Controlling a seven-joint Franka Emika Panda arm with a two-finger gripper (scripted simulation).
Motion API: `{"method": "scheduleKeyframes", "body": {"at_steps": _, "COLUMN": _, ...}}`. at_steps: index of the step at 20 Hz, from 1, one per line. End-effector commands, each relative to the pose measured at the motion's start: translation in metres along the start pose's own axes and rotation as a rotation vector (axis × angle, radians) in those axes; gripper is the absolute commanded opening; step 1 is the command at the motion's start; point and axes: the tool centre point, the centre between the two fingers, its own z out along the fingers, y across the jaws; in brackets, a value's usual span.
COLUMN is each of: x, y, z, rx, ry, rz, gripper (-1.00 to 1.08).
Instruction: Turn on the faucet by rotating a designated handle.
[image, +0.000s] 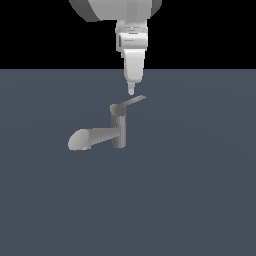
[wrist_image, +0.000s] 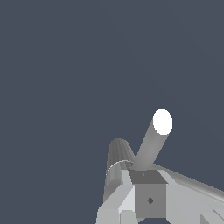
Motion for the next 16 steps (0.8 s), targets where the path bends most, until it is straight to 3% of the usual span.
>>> {"method": "scheduleKeyframes", "body": {"at_steps": 1, "x": 0.011, "y": -0.008, "z": 0.011, "rx": 0.0, "ry": 0.002, "rz": 0.062, "gripper": -1.0}}
{"method": "scheduleKeyframes", "body": {"at_steps": 9, "x": 0.038, "y": -0.024, "z": 0.035, "rx": -0.003, "ry": 0.003, "rz": 0.2, "gripper": -1.0}}
{"method": "scheduleKeyframes", "body": {"at_steps": 16, "x": 0.046, "y": -0.027, "z": 0.041, "rx": -0.003, "ry": 0.002, "rz": 0.237, "gripper": -1.0}}
